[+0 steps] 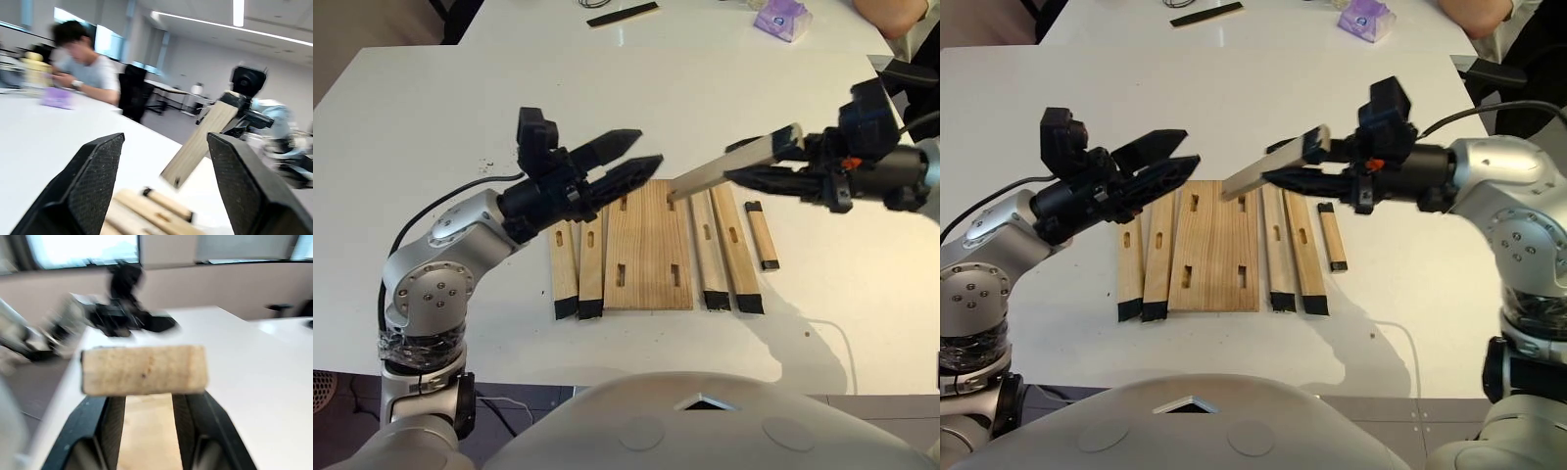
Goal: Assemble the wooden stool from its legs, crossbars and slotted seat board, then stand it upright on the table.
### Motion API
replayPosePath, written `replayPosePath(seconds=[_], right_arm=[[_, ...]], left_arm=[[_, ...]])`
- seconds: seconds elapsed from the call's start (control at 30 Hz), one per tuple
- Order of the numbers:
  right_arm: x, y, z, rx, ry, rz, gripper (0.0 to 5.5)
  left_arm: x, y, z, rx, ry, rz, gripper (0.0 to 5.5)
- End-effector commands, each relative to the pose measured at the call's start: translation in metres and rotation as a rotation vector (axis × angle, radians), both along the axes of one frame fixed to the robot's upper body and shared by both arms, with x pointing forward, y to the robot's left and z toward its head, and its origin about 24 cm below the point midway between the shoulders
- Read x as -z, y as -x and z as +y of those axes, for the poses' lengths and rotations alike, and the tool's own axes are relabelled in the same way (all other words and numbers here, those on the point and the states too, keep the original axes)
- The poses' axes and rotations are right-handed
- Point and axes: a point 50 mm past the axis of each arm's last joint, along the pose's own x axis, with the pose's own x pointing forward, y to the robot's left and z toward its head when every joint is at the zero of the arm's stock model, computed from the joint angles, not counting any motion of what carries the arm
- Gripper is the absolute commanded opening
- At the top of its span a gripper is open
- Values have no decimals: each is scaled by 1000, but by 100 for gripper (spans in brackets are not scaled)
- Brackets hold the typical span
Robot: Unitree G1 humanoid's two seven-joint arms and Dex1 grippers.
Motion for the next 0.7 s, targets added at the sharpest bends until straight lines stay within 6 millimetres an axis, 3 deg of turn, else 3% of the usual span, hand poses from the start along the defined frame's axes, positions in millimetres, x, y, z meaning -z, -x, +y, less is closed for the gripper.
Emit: replayPosePath(seconds=[0.03,0.33,0.7], right_arm=[[21,-8,-30,-10,310,-73,129],[49,-12,-33,-123,411,-63,129],[79,-7,-30,-124,410,-15,129]], left_arm=[[15,-10,5,-206,-112,-12,312],[42,2,-6,-250,-258,-39,312],[50,7,-13,-224,-304,-46,312]])
